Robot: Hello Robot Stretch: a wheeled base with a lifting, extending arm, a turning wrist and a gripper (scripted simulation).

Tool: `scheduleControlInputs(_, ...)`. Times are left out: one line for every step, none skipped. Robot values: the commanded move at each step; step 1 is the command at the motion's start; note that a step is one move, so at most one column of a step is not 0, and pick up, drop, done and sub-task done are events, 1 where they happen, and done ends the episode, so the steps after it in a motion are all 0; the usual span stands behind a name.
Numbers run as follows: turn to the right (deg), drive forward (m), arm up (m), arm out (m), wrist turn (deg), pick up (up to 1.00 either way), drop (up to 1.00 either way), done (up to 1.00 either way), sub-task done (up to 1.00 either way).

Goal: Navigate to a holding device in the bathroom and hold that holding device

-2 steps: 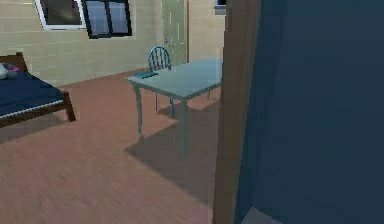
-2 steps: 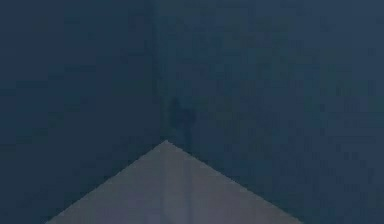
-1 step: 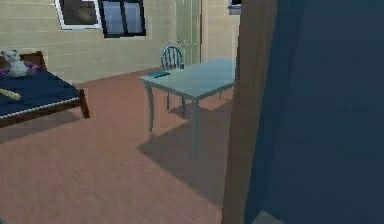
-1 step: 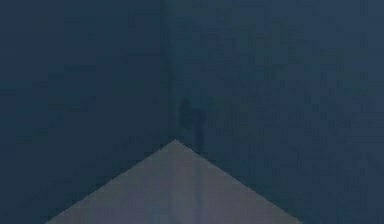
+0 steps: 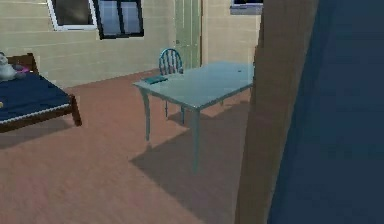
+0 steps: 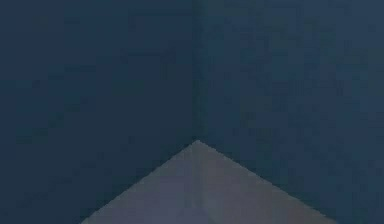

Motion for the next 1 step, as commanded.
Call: scheduleControlInputs(-24.0,0.00,0.00,0.00,0.0,0.00,0.00,0.00,0.00)
